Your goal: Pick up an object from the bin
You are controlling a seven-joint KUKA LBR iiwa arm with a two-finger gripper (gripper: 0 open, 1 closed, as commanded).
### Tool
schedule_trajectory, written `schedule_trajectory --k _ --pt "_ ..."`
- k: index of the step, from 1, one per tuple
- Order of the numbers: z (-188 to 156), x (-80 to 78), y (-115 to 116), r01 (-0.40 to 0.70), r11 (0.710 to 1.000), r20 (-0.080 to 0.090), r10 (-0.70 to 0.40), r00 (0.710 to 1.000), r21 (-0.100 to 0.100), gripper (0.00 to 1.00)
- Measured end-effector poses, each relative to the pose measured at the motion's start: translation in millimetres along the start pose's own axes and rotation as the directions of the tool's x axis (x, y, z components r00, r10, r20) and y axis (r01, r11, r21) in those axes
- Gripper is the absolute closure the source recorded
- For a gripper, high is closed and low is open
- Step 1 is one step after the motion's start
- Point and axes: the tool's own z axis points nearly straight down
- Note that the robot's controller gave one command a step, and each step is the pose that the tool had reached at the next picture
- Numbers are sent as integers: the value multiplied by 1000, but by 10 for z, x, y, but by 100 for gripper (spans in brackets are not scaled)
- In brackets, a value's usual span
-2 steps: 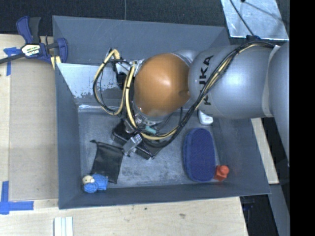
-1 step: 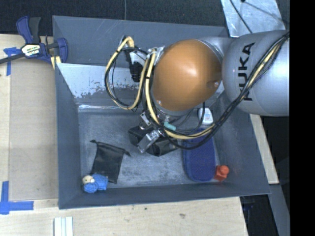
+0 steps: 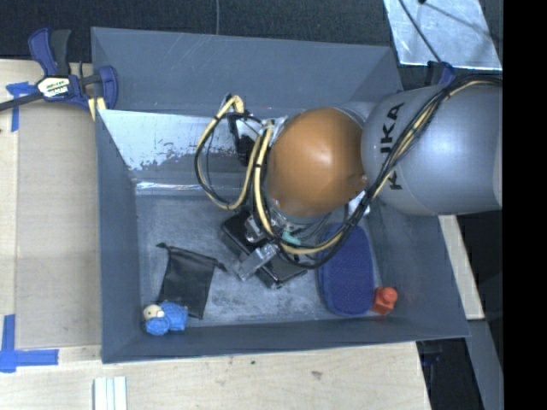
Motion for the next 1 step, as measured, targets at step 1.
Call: schedule_trajectory --k 1 --pt "-1476 -81 -62 -5 1000 7 5 1000 2 100"
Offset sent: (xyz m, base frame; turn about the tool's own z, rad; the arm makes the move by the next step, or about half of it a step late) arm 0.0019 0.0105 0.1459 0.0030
